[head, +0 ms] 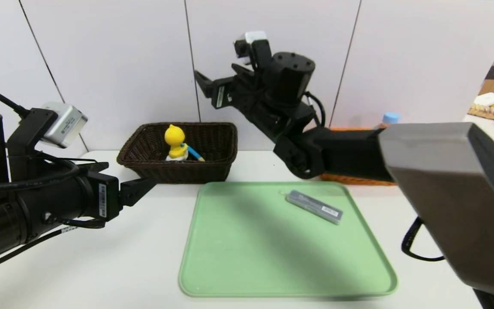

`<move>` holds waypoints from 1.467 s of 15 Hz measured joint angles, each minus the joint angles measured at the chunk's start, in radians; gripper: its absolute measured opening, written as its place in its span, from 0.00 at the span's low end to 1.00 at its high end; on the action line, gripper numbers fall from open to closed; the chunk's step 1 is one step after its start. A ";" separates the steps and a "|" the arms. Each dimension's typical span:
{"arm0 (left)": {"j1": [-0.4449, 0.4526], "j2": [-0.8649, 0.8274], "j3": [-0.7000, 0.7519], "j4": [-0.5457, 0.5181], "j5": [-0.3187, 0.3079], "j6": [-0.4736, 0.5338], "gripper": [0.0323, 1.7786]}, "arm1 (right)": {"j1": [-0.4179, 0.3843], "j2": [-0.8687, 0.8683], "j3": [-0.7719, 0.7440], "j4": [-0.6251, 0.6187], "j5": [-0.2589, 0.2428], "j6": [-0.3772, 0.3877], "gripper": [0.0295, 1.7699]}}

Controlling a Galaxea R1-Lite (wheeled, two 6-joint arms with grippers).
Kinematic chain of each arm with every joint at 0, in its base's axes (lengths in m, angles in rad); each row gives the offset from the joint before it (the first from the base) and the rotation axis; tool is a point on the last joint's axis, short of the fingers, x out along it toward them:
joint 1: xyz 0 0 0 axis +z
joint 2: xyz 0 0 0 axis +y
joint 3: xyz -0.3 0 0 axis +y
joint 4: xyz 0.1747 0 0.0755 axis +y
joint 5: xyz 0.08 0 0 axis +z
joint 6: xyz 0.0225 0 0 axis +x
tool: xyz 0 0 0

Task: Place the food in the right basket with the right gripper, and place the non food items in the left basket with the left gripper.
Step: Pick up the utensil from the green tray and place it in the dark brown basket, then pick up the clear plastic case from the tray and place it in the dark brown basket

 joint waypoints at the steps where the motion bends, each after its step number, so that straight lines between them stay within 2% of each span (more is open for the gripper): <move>1: 0.000 -0.001 -0.005 0.000 0.000 0.000 0.95 | 0.001 -0.047 0.000 0.055 0.003 -0.004 0.87; 3: 0.000 -0.004 -0.010 0.000 0.000 0.000 0.95 | 0.004 -0.155 0.000 0.233 0.010 -0.019 0.89; 6: -0.001 -0.012 -0.014 0.000 -0.001 0.011 0.95 | -0.015 -0.304 0.000 0.598 0.031 -0.058 0.92; 8: -0.003 -0.016 -0.024 0.001 -0.002 0.028 0.95 | -0.063 -0.369 0.000 0.820 0.038 -0.076 0.93; 13: -0.015 -0.022 -0.055 0.001 -0.003 0.041 0.95 | -0.200 -0.458 0.036 1.239 0.046 -0.055 0.95; 15: -0.017 -0.025 -0.056 0.003 -0.003 0.041 0.95 | -0.232 -0.485 0.094 1.312 0.053 -0.023 0.95; 18: -0.017 -0.027 -0.056 0.004 -0.004 0.041 0.95 | -0.239 -0.536 0.192 1.327 0.083 0.001 0.96; 22: -0.021 -0.029 -0.054 0.004 -0.003 0.041 0.95 | -0.236 -0.608 0.326 1.330 0.089 0.004 0.96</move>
